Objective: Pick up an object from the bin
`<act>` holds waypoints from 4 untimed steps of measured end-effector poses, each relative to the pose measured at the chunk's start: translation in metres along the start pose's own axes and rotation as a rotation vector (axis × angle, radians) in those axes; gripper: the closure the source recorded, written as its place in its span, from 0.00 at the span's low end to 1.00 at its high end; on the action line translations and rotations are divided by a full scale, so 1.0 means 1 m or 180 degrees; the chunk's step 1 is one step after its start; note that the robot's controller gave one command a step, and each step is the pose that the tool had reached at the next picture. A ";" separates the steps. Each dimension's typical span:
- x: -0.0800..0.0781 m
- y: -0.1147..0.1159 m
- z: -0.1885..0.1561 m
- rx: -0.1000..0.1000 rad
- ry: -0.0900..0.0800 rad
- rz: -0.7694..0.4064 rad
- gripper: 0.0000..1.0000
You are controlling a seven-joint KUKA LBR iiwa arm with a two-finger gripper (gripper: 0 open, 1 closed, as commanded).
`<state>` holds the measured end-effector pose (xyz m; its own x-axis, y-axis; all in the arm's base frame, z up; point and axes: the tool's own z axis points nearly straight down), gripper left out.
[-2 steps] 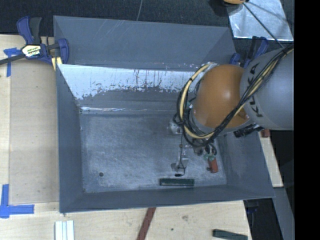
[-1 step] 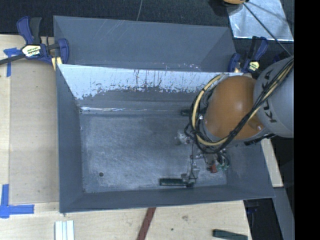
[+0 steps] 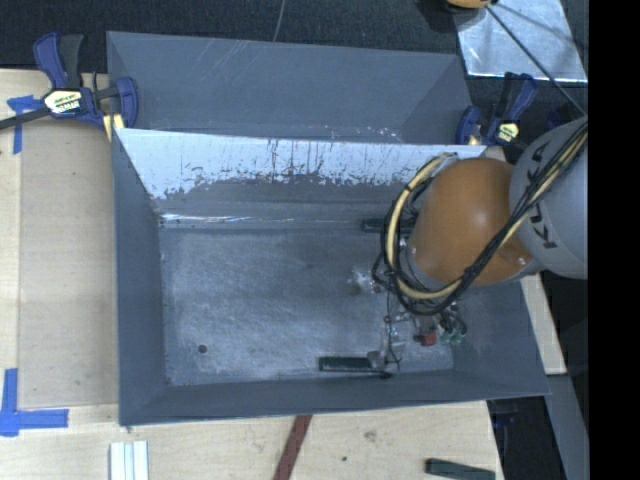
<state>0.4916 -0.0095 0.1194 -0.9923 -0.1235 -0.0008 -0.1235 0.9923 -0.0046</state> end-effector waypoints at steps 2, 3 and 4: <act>0.008 0.007 0.048 -0.0014 0.0005 0.0040 1.00; 0.003 0.007 0.047 -0.0011 -0.0058 0.0043 0.00; 0.007 0.007 0.049 -0.0015 -0.0020 0.0037 1.00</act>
Offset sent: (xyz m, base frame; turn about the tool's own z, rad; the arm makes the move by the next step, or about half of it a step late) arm -0.0091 0.0060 -0.0494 0.0130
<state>0.4842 -0.0032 0.0708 -0.9937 -0.1120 -0.0071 -0.1120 0.9937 0.0002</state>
